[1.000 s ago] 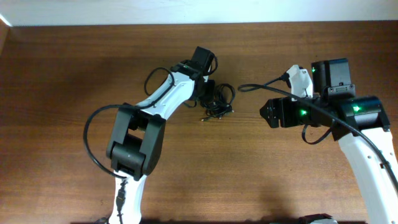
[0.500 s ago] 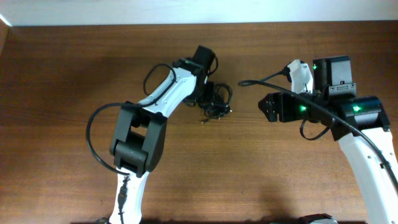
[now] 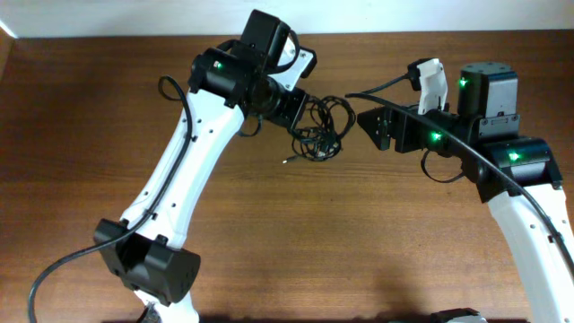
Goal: Untangle cables
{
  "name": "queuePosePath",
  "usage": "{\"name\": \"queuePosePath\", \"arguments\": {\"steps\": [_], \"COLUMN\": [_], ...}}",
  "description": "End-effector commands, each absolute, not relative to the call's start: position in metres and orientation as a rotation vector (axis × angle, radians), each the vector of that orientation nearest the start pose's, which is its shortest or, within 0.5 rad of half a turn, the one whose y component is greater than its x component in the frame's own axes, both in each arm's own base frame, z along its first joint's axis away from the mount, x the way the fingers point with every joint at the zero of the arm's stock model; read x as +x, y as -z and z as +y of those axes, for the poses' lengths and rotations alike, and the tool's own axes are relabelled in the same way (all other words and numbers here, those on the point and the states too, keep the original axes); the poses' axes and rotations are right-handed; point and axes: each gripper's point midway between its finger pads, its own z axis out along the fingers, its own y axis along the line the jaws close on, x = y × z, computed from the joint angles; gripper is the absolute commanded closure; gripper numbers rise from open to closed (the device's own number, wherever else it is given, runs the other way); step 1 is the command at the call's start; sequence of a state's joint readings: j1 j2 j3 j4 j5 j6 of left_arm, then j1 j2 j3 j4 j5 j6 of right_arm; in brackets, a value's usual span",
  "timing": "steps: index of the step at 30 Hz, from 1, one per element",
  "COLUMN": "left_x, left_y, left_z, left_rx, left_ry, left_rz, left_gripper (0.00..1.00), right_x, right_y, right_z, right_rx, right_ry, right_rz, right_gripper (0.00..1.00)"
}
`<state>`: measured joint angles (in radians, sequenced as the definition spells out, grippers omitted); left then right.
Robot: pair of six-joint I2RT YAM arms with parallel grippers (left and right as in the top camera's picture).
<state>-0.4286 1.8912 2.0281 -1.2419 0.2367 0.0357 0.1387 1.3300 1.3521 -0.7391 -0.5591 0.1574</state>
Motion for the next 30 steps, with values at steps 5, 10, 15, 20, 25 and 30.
{"name": "queuePosePath", "arguments": {"steps": [5, 10, 15, 20, 25, 30], "left_x": [0.375, 0.370, 0.362, 0.356, 0.354, 0.339], "left_y": [-0.238, -0.236, -0.233, -0.235, -0.237, -0.241], "left_z": [-0.232, -0.230, -0.227, -0.233, -0.237, -0.246], "left_rx": [0.774, 0.776, 0.734, 0.668, 0.558, 0.548], "left_ry": [0.556, 0.558, 0.565, 0.650, 0.707, 0.842], "left_rz": [2.624, 2.650, 2.705, 2.737, 2.777, 2.810], "left_gripper": [1.00, 1.00, 1.00, 1.00, 1.00, 1.00], "right_x": [0.350, 0.362, 0.372, 0.375, 0.368, 0.374], "right_y": [-0.280, -0.248, -0.217, -0.199, -0.208, -0.207], "right_z": [0.148, 0.150, 0.151, 0.156, 0.170, 0.170], "right_rx": [-0.343, -0.368, -0.383, -0.383, -0.480, -0.483], "right_ry": [-0.814, -0.812, -0.814, -0.866, -0.982, -0.973], "right_rz": [2.289, 2.366, 2.439, 2.482, 2.421, 2.406], "right_gripper": [0.18, 0.19, 0.19, 0.20, 0.19, 0.24]}}
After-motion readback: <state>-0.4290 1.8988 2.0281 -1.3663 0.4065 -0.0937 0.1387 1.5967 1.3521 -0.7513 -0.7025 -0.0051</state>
